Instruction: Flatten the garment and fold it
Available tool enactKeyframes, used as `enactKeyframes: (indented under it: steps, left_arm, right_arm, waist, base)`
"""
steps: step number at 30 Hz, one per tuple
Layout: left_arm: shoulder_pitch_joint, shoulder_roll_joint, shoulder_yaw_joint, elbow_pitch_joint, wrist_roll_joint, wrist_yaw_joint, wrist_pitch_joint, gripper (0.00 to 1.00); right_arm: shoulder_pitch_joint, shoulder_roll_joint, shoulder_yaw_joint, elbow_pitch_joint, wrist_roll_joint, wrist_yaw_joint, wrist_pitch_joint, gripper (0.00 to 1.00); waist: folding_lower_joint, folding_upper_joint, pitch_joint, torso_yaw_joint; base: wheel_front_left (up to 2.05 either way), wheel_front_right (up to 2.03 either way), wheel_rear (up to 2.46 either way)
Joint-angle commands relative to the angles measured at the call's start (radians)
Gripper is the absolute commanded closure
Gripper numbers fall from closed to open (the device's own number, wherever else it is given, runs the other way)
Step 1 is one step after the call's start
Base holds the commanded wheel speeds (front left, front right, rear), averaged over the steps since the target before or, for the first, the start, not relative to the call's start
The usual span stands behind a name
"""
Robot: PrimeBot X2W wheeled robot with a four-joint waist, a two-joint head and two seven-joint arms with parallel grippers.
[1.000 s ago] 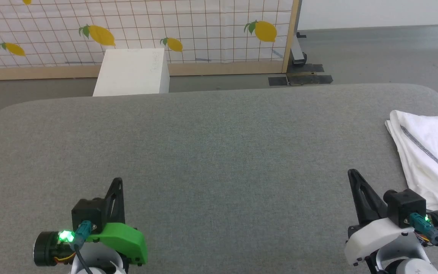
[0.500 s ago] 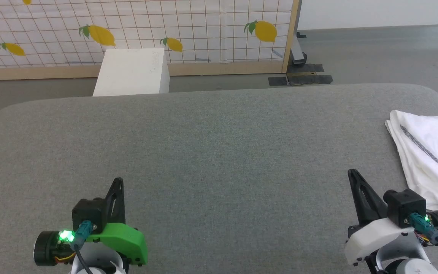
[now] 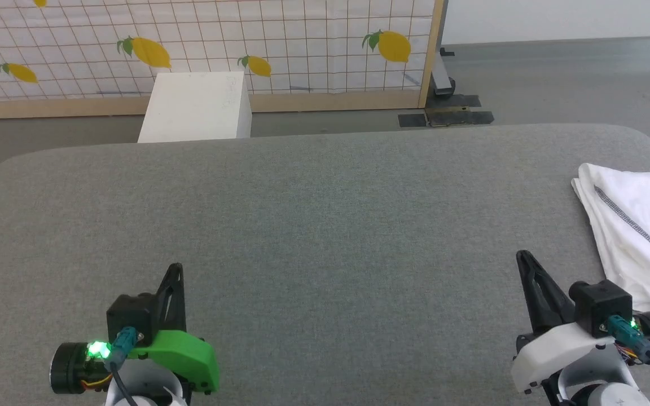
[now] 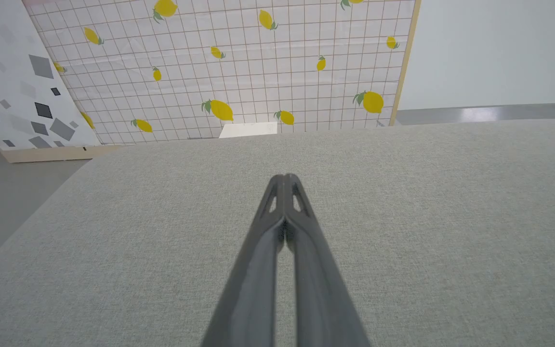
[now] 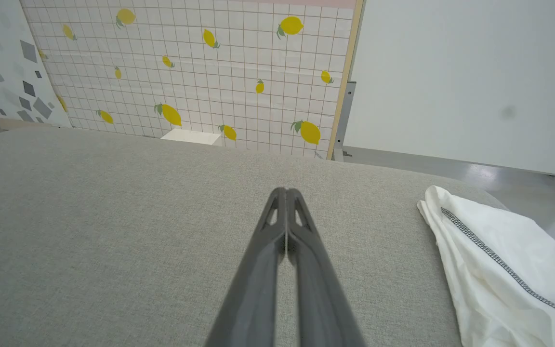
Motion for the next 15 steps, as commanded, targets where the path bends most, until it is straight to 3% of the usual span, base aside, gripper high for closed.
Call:
enactKeyframes:
  steps: [1, 15]
  left_arm:
    - [-0.018, -0.005, 0.003, 0.004, 0.01, -0.001, 0.001, 1.0]
    - [-0.018, -0.005, 0.003, 0.004, 0.01, -0.001, 0.001, 1.0]
  right_arm:
    - [-0.018, 0.003, 0.002, 0.002, 0.0, -0.002, 0.0, 1.0]
    - [-0.018, 0.003, 0.002, 0.002, 0.0, -0.002, 0.0, 1.0]
  waist:
    - [0.0, 0.0, 0.0, 0.0]
    - [0.0, 0.0, 0.0, 0.0]
  base:
    - [0.0, 0.0, 0.0]
    - [0.0, 0.0, 0.0]
